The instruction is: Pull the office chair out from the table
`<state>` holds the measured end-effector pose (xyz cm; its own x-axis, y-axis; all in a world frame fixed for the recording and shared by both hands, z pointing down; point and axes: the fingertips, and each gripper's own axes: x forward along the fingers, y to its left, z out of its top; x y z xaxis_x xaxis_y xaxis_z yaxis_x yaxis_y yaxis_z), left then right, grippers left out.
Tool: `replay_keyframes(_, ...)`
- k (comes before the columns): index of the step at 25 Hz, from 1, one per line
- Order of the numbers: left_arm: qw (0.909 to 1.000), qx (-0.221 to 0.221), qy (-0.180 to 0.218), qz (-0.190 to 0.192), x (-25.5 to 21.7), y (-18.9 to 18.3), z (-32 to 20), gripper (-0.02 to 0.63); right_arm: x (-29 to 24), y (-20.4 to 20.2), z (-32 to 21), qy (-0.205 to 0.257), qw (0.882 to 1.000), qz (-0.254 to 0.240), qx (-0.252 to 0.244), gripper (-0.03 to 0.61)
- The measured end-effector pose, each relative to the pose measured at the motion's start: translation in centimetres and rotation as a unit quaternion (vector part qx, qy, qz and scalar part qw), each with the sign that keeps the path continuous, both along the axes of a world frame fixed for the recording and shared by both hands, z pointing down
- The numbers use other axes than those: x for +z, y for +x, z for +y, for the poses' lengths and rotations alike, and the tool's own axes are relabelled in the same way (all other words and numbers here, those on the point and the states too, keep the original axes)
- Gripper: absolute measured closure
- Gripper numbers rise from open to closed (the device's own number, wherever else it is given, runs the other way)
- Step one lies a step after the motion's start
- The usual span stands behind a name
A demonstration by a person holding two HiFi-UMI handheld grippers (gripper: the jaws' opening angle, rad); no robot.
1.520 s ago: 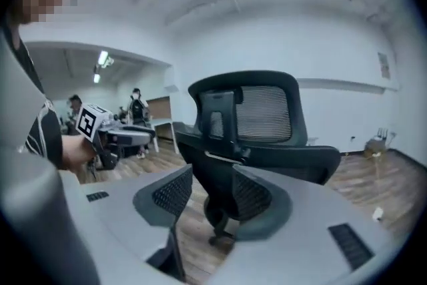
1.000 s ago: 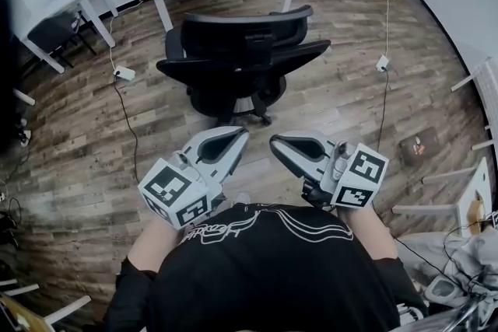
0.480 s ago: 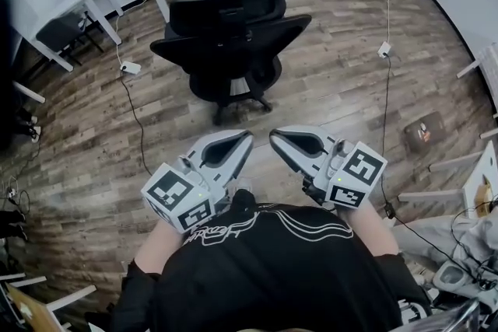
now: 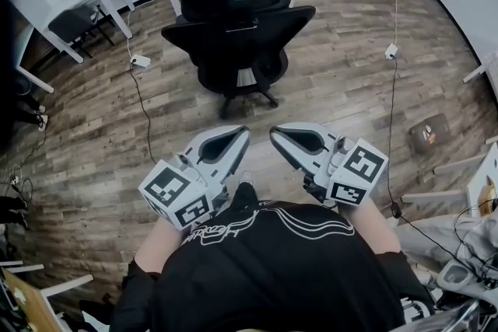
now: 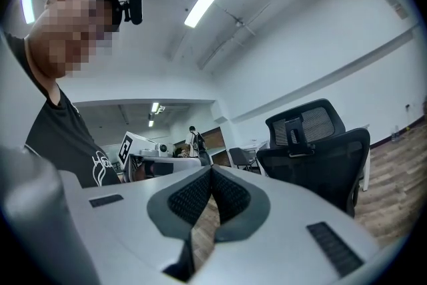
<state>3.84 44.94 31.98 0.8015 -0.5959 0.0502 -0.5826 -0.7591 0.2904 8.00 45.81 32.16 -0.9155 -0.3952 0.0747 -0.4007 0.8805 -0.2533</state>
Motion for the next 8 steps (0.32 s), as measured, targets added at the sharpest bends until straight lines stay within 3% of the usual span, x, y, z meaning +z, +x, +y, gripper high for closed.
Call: replay_keyframes(8,0.9997,-0.005,0.018,-0.013,-0.5,0.9,2.8,0.607,-0.4,0.4,2.5,0.006,1.0,0.003,-0.007,0.543)
